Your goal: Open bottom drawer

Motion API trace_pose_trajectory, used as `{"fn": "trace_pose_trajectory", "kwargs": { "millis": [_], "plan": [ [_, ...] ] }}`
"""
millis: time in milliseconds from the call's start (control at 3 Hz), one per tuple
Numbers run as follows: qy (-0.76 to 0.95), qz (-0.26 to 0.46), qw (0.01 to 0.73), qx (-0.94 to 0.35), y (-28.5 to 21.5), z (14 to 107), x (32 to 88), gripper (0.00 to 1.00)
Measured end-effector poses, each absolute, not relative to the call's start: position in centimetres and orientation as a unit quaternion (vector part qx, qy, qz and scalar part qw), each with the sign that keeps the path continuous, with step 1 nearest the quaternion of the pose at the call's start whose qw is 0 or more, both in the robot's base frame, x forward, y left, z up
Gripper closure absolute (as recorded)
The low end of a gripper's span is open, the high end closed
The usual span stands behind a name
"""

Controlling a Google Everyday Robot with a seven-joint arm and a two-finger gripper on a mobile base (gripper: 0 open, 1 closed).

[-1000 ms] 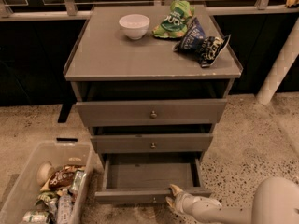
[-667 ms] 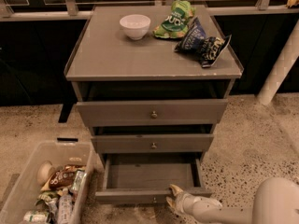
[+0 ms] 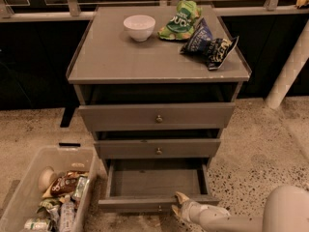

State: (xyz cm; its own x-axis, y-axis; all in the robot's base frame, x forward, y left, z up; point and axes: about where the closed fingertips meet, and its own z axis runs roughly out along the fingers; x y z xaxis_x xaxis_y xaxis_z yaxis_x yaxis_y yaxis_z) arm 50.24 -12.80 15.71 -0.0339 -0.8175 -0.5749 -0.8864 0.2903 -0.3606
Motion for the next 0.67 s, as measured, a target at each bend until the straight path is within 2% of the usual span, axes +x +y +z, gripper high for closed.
{"fn": "trace_pose_trajectory", "kwargs": {
  "millis": [667],
  "plan": [
    [0.708, 0.054, 0.375, -0.596, -11.66, 15.66, 48.93, 1.00]
  ]
}}
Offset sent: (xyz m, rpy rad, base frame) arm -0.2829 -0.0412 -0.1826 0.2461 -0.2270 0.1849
